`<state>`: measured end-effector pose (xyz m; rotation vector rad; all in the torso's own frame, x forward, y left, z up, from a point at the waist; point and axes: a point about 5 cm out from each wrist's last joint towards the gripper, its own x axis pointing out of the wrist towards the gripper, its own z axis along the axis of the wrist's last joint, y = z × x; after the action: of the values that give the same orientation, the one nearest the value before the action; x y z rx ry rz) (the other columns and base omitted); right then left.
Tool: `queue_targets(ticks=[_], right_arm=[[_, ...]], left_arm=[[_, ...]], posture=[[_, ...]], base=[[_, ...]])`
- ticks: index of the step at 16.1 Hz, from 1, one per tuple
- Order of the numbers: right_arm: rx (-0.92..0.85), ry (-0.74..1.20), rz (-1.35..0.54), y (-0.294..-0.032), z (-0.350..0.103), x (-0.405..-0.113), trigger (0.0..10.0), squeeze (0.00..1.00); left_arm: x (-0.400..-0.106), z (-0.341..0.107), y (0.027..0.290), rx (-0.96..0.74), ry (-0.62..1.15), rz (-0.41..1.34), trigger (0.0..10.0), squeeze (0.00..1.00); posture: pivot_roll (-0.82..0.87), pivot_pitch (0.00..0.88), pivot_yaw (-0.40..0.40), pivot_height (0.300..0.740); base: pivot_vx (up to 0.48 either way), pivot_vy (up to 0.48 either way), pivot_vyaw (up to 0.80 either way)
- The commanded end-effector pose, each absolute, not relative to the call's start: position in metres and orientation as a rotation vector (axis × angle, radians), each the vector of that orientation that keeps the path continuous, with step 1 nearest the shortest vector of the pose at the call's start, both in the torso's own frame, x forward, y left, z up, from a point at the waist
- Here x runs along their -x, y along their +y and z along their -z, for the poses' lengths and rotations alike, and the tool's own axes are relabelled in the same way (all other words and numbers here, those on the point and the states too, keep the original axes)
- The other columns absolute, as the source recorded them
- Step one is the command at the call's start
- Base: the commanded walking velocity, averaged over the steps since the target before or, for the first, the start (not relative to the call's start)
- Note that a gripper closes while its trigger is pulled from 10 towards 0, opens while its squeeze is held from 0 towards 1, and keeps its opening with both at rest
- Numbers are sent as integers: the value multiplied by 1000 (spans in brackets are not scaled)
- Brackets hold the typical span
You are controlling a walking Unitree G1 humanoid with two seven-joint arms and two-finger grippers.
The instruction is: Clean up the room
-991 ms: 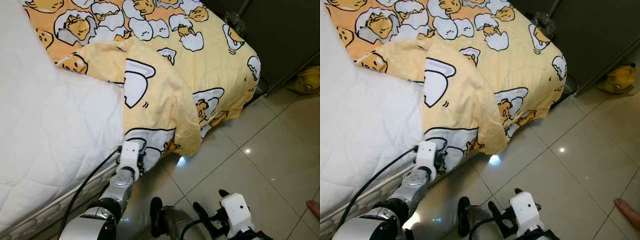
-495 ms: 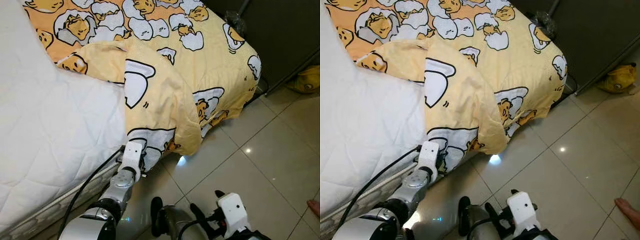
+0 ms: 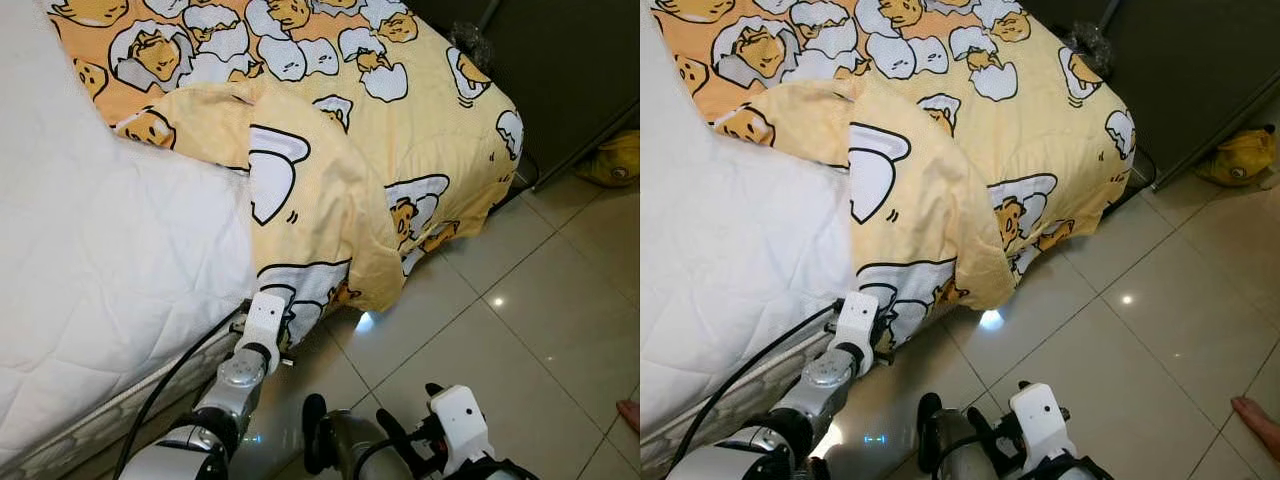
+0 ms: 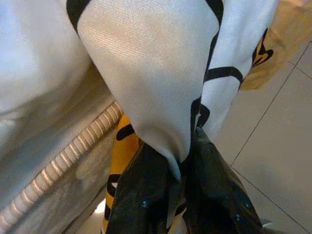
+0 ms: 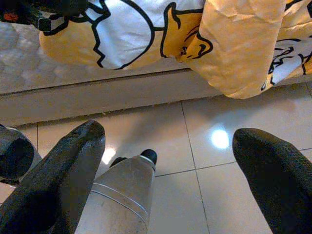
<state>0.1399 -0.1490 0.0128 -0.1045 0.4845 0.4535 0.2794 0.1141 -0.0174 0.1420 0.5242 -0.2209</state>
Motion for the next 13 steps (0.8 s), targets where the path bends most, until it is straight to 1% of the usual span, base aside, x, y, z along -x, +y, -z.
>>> queue_targets(ticks=[1, 6, 10, 13], right_arm=[[103, 515, -449, -153, -8, -135, 10000, 0], [105, 517, -458, -153, -7, -137, 10000, 0], [105, 532, -477, -154, -6, -135, 10000, 0], [102, 541, -482, -156, -4, -135, 10000, 0]], left_arm=[[-272, 24, 109, -119, 549, 237, 10000, 0], [-264, 29, 104, -127, 568, 268, 10000, 0], [-251, 33, 82, -186, 550, 528, 10000, 0], [-242, 35, 72, -215, 546, 668, 10000, 0]], posture=[[-139, 219, -154, 740], [-142, 221, -157, 740], [-143, 227, -161, 740], [-138, 231, -161, 740]], base=[[0, 0, 0], [-331, 0, 0], [0, 0, 0], [0, 0, 0]])
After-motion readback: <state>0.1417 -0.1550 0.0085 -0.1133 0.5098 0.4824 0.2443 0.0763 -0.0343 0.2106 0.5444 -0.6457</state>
